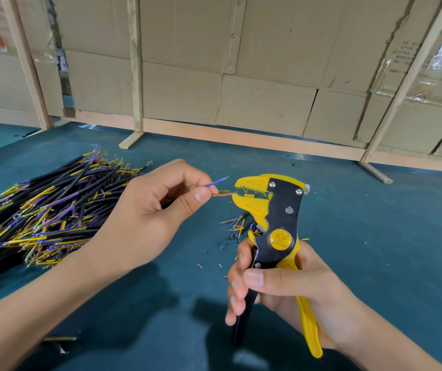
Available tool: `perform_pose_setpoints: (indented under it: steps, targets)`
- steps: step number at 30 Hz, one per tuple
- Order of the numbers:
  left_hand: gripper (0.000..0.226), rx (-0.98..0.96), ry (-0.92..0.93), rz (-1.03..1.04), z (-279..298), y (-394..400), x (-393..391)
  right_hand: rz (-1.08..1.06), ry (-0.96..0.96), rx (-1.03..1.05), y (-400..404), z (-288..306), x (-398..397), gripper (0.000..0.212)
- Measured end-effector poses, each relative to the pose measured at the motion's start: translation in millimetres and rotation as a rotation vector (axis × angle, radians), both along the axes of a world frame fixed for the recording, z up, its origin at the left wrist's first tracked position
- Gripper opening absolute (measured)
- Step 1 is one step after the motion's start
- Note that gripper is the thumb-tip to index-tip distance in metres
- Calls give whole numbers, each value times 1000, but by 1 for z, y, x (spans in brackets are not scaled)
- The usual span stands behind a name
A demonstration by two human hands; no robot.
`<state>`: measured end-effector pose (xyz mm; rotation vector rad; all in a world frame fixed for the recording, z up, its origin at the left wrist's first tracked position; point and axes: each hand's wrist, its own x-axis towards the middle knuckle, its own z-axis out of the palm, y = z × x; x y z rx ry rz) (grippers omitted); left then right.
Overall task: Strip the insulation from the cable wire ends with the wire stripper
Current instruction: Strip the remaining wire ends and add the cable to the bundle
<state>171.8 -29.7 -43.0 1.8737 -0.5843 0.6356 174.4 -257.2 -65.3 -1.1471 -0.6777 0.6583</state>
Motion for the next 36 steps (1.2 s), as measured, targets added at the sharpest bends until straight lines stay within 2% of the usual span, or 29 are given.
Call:
perform_pose_setpoints:
  steps: [9,12,24,36]
  targets:
    - [13,135,-94,143,1,4,2,31,-18,-50,-2,1,2,12]
    - [13,171,-104,131,1,3,1,32,-24,-89,1,-3,3,10]
    - [14,171,-134,143,-3,-2,0,60,76,-53,6,-3,-3,16]
    - [12,153,-206,130,-2,-6,-4,28,62,-58,6,0,-6,19]
